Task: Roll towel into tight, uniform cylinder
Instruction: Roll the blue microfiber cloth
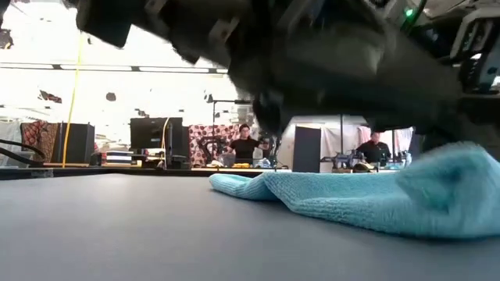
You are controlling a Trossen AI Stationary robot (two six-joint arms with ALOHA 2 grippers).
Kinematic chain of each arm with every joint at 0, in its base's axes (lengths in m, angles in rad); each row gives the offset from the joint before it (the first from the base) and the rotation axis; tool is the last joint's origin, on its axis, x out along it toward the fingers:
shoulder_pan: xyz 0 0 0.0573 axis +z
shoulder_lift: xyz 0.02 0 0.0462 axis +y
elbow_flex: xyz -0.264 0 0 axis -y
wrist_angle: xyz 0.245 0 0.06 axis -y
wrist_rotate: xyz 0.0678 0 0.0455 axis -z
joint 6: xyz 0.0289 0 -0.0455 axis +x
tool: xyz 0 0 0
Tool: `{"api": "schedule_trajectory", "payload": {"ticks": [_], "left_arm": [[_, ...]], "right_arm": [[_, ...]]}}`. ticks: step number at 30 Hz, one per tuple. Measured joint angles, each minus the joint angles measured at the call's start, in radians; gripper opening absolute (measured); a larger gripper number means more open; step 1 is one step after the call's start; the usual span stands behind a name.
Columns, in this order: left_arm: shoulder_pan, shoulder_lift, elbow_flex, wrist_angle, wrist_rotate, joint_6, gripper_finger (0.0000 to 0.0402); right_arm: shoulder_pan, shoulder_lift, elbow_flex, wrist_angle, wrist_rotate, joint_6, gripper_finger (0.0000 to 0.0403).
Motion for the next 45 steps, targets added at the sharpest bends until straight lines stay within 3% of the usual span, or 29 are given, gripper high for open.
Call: {"api": "schedule_trajectory", "payload": {"ticks": [5,18,23,29,34,45], "left_arm": [[0.003,-0.031,0.001,0.000,-0.054,0.053,0.0068],[0.022,-0.031,0.001,-0.064,-0.131,-0.034,0.0062],[0.035,-0.029,0.001,-0.066,-0.104,-0.086,0.0049],[0.019,0.078,0.015,0.069,-0.026,-0.227,0.0028],[0.019,0.096,0.019,0.099,-0.028,-0.260,0.0005],[0.002,0.099,0.021,-0.040,-0.009,-0.350,0.0000]], "right_arm": [[-0.024,0.000,0.001,-0.056,0.021,-0.012,0.0016],[-0.015,-0.002,0.001,-0.073,0.117,-0.104,0.0016],[-0.012,-0.002,0.001,-0.072,0.124,-0.114,0.0016],[-0.013,-0.002,0.001,-0.075,0.128,-0.090,0.0016],[-0.013,-0.002,0.001,-0.071,0.126,-0.079,0.0017],[-0.019,0.000,0.000,-0.063,0.102,-0.022,0.0062]]}}
